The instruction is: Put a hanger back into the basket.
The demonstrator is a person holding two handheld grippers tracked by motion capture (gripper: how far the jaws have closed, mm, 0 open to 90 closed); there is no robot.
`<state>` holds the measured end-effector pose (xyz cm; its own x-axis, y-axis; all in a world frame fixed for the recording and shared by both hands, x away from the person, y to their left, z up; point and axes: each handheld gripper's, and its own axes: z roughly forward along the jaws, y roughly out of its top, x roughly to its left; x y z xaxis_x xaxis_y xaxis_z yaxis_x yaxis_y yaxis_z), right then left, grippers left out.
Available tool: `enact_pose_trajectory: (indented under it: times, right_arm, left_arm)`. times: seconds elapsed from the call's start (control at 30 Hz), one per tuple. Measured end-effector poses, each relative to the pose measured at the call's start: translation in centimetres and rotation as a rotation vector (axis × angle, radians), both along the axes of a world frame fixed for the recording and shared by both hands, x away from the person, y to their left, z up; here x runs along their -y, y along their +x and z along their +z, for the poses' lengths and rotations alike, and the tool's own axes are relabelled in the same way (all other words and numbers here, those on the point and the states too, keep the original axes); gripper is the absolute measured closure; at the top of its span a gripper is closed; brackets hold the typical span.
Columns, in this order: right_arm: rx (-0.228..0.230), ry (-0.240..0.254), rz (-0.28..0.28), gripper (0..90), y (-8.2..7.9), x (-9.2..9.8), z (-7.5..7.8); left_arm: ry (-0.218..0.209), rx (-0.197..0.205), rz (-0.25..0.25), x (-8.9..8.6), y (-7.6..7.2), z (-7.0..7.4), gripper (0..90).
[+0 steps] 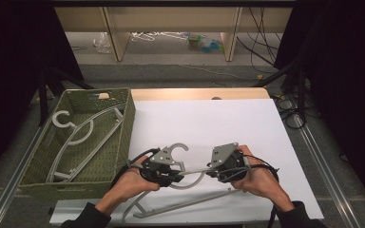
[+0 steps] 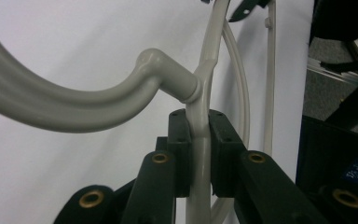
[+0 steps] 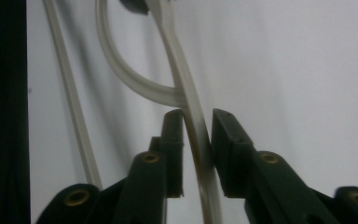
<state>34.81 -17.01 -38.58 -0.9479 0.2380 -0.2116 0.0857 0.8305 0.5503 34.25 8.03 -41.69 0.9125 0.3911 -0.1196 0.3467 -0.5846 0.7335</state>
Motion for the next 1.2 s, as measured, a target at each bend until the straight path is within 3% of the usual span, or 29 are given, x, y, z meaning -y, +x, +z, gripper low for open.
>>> enact_pose_trajectory:
  times: [0.07, 0.13, 0.2, 0.27, 0.43, 0.53, 0.77, 1.1, 1.2]
  right_arm:
    - [-0.003, 0.049, -0.052, 54.2, 0.0, 0.1, 0.3]
    - [-0.007, 0.102, -0.102, 49.1, 0.0, 0.3, 0.6]
    - [0.009, 0.176, -0.147, 41.0, 0.1, 0.7, 0.9]
    - [-0.007, 0.226, -0.184, 37.7, 0.2, 1.0, 1.2]
    - [0.007, 0.379, -0.298, 29.0, -0.2, 2.2, 1.8]
    - [-0.016, 0.421, -0.326, 25.2, -0.7, 2.5, 1.7]
    - [-0.065, 0.436, -0.355, 24.3, -1.9, 2.9, -0.4]
    - [-0.109, 0.433, -0.366, 22.2, -2.3, 3.3, -2.4]
    - [-0.113, 0.433, -0.369, 22.2, -2.3, 3.4, -2.6]
  left_arm:
    - [-0.002, -0.005, 0.034, -0.5, 0.1, 0.3, 80.7]
    - [0.002, -0.006, 0.047, -0.9, 0.2, 0.5, 80.7]
    - [0.002, -0.007, 0.067, -1.3, 0.4, 0.7, 80.7]
    - [0.000, -0.010, 0.083, -1.8, 0.5, 1.0, 80.7]
    - [-0.039, -0.012, 0.151, -3.0, 1.2, 1.8, 80.7]
    - [-0.055, -0.003, 0.198, -3.8, 1.5, 2.4, 80.7]
    - [-0.108, 0.010, 0.261, -5.0, 1.8, 3.7, 80.7]
    - [-0.193, 0.010, 0.290, -5.6, 1.9, 6.0, 80.7]
    - [-0.196, 0.019, 0.290, -5.5, 1.9, 6.9, 80.7]
